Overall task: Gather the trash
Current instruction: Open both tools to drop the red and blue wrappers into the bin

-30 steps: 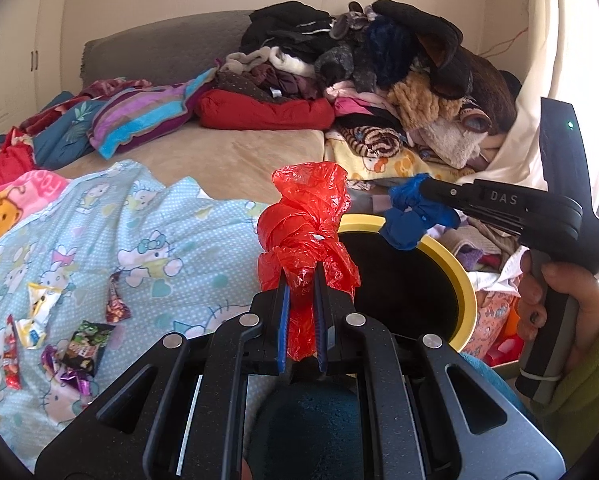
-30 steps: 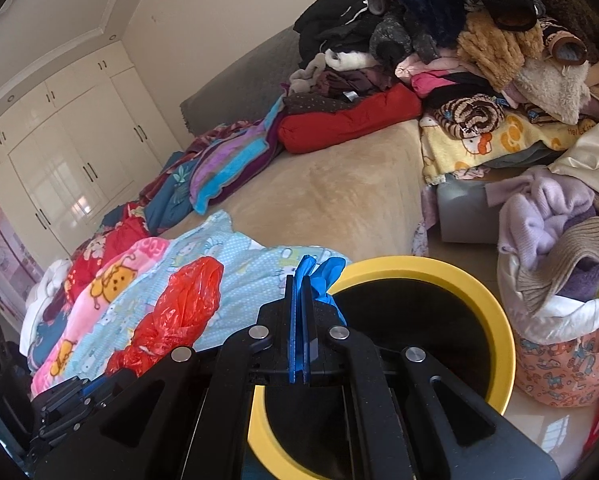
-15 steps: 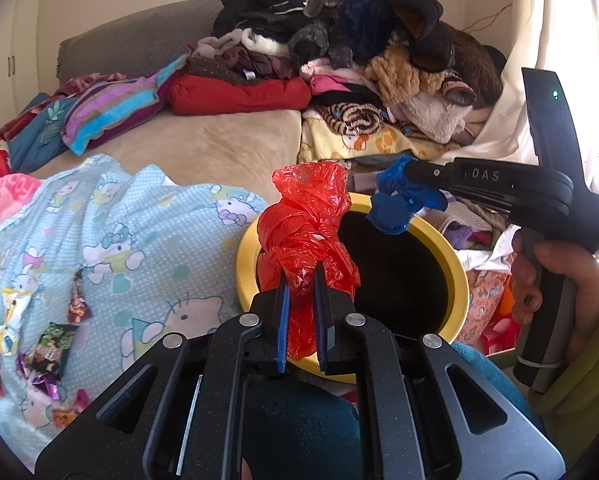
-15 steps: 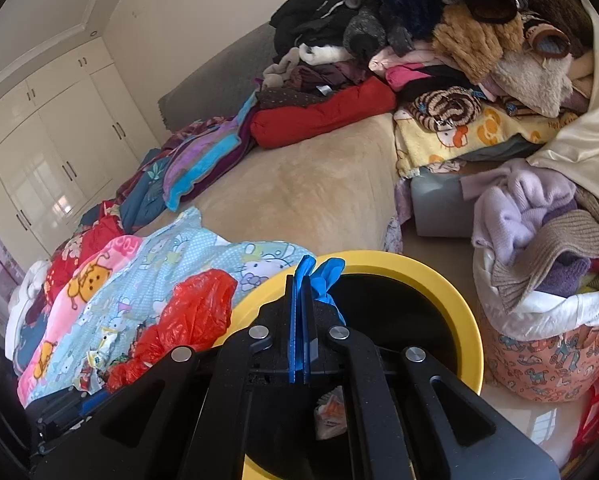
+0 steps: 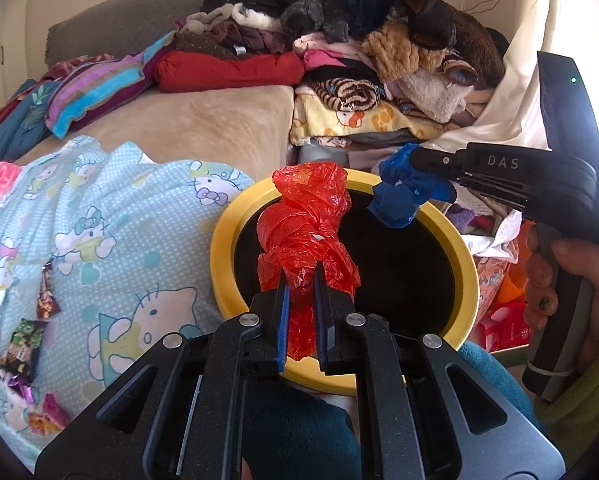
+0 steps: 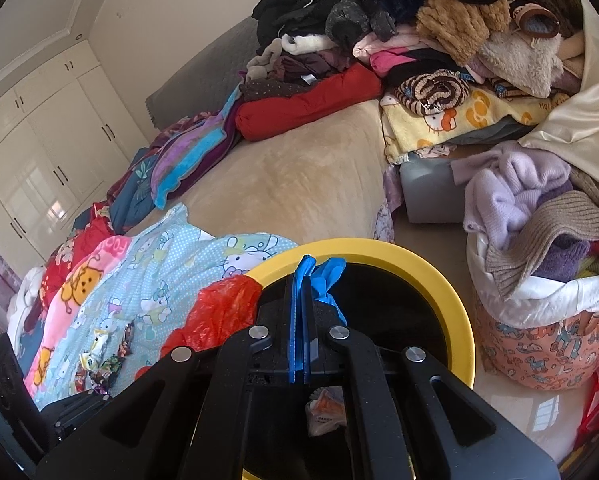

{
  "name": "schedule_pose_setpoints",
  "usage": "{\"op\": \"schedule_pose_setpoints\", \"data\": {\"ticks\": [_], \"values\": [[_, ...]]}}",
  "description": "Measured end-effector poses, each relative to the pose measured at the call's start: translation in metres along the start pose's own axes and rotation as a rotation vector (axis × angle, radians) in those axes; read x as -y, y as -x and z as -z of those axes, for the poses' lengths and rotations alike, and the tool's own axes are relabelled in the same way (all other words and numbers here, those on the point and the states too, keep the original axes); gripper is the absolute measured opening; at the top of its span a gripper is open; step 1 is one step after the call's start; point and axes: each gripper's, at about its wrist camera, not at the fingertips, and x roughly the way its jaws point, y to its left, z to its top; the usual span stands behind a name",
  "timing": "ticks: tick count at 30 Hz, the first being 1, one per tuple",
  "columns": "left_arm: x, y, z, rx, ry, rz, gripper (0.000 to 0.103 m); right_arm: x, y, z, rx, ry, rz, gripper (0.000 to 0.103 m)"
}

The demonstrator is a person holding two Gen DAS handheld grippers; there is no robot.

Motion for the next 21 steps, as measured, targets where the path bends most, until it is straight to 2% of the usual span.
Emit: {"op": "schedule_pose_setpoints", "data": {"ticks": [15,16,18,20,21], "values": [[0.001,-0.033,-0.004,-0.063,0.016,0.011,0.007,0.011,-0.018,0.007,-0.056,-0.029,0.01,0.003],[0.001,-0.033,-0.004,-0.061,0.02,0.013,0.01,0.012,-0.019,0.007,-0.059,-0.035,0.013,0.004],[-0.002,-0.033,-0.003,-0.058,0.038,0.02,0.017,0.014,-0.021,0.008,-0.064,-0.046,0.015,0.013],[-0.003,-0.033,-0.002,-0.055,0.048,0.014,0.018,0.016,-0.022,0.01,-0.066,-0.055,0.011,0.031],[-0.003,-0.032,-0.003,-0.053,0.05,0.011,0.024,0.015,-0.023,0.01,-0.067,-0.056,0.013,0.031]]}}
